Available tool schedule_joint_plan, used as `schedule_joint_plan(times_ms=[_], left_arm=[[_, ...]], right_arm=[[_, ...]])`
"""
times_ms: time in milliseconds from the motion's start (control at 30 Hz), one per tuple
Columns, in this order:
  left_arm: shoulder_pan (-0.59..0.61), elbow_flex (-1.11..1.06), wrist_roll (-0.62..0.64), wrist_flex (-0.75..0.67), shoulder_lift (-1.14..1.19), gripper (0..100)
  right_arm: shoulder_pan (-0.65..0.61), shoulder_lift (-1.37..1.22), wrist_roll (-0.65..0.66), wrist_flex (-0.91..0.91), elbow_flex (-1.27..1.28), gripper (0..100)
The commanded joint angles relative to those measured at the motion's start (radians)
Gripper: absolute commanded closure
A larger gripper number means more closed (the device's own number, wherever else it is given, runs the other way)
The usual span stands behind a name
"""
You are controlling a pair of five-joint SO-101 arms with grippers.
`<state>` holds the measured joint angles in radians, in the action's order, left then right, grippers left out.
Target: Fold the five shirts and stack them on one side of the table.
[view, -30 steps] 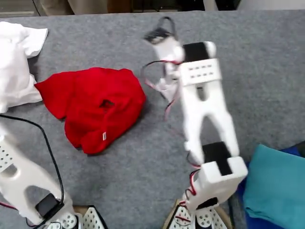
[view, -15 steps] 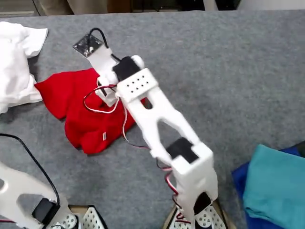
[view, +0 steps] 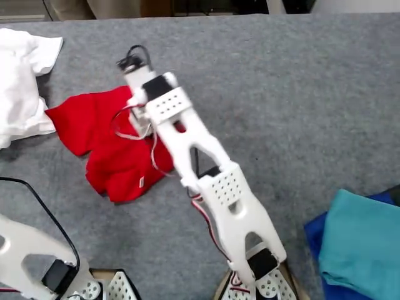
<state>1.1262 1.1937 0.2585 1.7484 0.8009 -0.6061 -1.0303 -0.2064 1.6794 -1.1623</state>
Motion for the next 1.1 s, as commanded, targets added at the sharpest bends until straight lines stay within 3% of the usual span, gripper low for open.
schedule_joint_plan(times_ms=[0,333,567,767,1067], left_arm=[[0.0,0.006,-0.003,0.012,-0.071,76],[0.0,0.0,-0.003,0.012,-0.071,76],[-0.048,-0.005,-0.003,0.012,-0.071,76],[-0.169,-0.069,-0.003,0.014,-0.085,76],[-0.489,-0.477,-0.014,0.012,-0.282,76]], right_arm=[[0.107,-0.027,-0.029,0.103,-0.223,99.5],[0.397,0.117,-0.029,0.107,-0.219,99.2],[0.533,0.323,-0.026,0.107,0.232,99.1],[0.634,0.483,0.038,0.103,0.59,98.7],[0.665,0.645,0.169,0.101,0.716,72.3]])
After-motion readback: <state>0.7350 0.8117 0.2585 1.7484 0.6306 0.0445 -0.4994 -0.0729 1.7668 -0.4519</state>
